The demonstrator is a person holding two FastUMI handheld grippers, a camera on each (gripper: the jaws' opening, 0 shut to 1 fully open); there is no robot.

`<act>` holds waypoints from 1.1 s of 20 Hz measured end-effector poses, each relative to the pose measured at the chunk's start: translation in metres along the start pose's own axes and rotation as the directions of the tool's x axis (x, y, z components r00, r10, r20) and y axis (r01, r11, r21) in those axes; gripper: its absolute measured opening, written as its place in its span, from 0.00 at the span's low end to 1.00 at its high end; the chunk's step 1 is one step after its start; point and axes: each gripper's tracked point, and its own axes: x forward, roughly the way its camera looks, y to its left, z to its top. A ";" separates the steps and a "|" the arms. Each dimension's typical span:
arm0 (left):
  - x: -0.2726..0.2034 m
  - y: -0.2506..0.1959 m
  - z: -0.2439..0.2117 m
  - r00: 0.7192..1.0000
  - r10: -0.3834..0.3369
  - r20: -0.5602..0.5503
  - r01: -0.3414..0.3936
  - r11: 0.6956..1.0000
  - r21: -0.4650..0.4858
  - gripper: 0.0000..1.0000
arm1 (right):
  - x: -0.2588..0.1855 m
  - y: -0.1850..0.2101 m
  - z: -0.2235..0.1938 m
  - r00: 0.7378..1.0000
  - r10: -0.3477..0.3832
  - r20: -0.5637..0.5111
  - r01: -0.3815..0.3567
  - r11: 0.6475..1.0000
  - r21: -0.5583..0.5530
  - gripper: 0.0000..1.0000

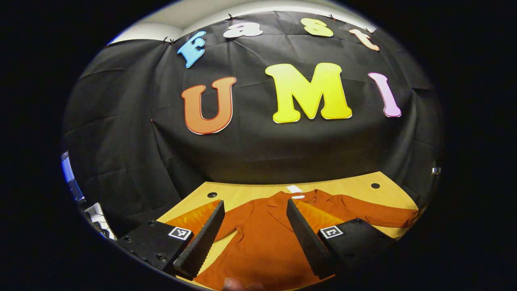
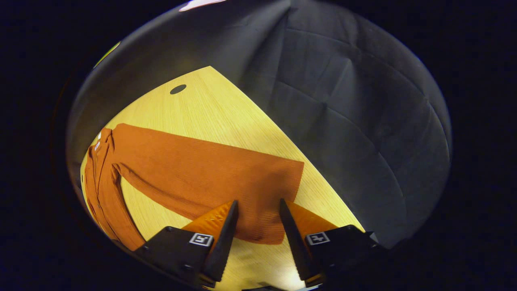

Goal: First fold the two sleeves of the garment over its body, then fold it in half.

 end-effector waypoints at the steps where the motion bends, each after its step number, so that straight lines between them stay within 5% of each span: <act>1: 0.001 0.004 -0.001 1.000 0.003 -0.003 -0.003 1.000 -0.003 0.99 | 0.000 0.002 0.003 1.000 -0.001 0.014 0.001 1.000 0.014 0.54; 5: -0.001 0.020 0.000 1.000 0.018 0.001 -0.018 1.000 0.001 0.99 | -0.001 0.005 0.008 0.999 0.008 0.051 -0.012 0.997 0.079 0.16; 9: -0.003 0.033 0.005 0.999 0.035 0.023 -0.035 0.999 0.010 0.99 | 0.002 0.001 0.011 0.997 0.010 0.071 -0.019 0.992 0.126 0.16; 10: -0.003 0.035 0.004 0.999 0.036 0.021 -0.037 0.999 0.009 0.99 | -0.001 0.000 0.012 0.998 0.001 0.069 -0.010 0.991 0.133 0.07; 22: -0.003 0.054 -0.014 0.998 0.055 -0.015 -0.055 0.998 -0.035 0.99 | -0.051 0.029 0.072 0.982 -0.001 0.189 -0.001 1.000 0.010 0.07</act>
